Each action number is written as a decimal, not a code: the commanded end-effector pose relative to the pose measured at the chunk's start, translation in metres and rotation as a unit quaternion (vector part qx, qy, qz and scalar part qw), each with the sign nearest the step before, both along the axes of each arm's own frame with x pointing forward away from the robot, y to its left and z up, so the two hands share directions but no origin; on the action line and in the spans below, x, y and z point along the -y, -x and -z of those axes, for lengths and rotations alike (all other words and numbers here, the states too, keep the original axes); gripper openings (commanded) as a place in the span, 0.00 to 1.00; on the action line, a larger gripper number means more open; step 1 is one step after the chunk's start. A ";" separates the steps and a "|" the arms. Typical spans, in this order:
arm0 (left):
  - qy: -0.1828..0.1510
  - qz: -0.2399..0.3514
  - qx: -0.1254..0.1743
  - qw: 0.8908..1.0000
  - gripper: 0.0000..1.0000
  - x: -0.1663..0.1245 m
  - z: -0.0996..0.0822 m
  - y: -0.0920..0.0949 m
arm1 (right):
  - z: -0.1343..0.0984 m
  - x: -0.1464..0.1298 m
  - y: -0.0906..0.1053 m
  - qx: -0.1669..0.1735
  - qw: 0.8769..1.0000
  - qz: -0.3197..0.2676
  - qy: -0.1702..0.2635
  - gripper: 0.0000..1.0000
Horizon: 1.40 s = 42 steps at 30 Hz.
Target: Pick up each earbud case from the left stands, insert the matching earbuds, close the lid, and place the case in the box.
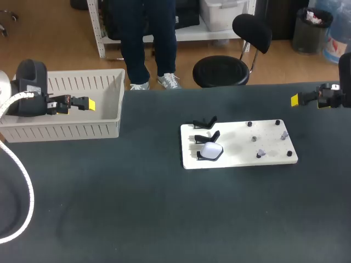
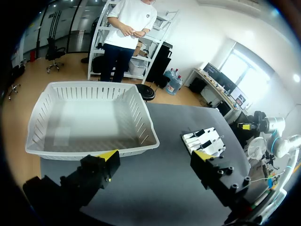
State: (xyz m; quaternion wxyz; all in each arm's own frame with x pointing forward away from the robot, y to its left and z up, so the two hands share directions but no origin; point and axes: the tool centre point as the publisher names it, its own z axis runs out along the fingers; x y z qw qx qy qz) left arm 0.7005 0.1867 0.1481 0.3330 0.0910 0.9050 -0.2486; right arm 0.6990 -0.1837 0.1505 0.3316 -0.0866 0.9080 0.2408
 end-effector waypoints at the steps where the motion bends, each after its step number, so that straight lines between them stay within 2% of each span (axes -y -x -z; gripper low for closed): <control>1: -0.003 -0.003 -0.002 1.000 1.00 0.001 -0.001 0.000 | 0.000 0.000 0.000 0.000 1.000 0.000 0.000 1.00; 11: -0.003 -0.003 -0.002 1.000 1.00 0.001 -0.001 0.000 | 0.000 0.000 0.000 0.000 1.000 0.000 0.000 1.00; 12: 0.023 0.027 0.032 0.999 1.00 0.004 -0.002 0.001 | 0.000 0.000 0.000 0.000 1.000 0.000 0.000 1.00; 13: 0.035 0.043 0.048 0.997 1.00 0.004 -0.003 0.002 | 0.000 0.000 0.000 0.000 1.000 0.000 0.000 1.00; 14: 0.030 0.072 0.067 0.995 1.00 0.007 -0.002 0.002 | 0.000 0.000 0.000 0.000 1.000 0.000 0.000 1.00; 15: 0.049 0.102 0.100 0.988 1.00 0.009 -0.003 0.004 | 0.000 0.000 0.000 0.000 1.000 0.000 0.000 1.00; 16: 0.057 0.119 0.107 0.985 1.00 0.009 -0.003 0.005 | 0.000 0.000 0.000 0.000 1.000 0.000 0.000 1.00; 17: 0.056 0.143 0.135 0.979 1.00 0.011 -0.004 0.006 | 0.000 0.000 0.000 0.000 1.000 0.000 0.000 1.00; 18: 0.087 0.176 0.172 0.965 1.00 0.012 -0.005 0.010 | 0.000 0.000 0.000 0.000 1.000 0.000 0.000 1.00; 19: 0.092 0.205 0.193 0.955 1.00 0.014 -0.006 0.012 | 0.000 0.000 0.000 0.000 1.000 0.000 0.000 1.00; 20: 0.116 0.226 0.212 0.944 1.00 0.015 -0.006 0.015 | 0.000 0.000 0.000 0.000 1.000 0.000 0.000 1.00; 22: 0.141 0.276 0.253 0.916 1.00 0.018 -0.006 0.020 | 0.000 0.000 0.000 0.000 1.000 0.000 0.000 1.00; 23: 0.138 0.284 0.257 0.913 1.00 0.020 -0.006 0.020 | 0.000 0.000 0.000 0.000 1.000 0.000 0.000 1.00; 26: 0.134 0.324 0.280 0.894 1.00 0.032 -0.007 0.023 | 0.000 0.000 0.000 0.000 1.000 0.000 0.000 1.00; 28: 0.143 0.351 0.294 0.877 1.00 0.038 -0.009 0.028 | 0.000 0.000 0.000 0.000 1.000 0.000 0.000 1.00; 30: 0.131 0.377 0.298 0.867 1.00 0.044 -0.010 0.032 | 0.000 0.000 0.000 0.000 1.000 0.000 0.000 1.00; 42: 0.131 0.377 0.298 0.867 1.00 0.044 -0.010 0.032 | 0.000 0.000 0.000 0.000 1.000 0.000 0.000 1.00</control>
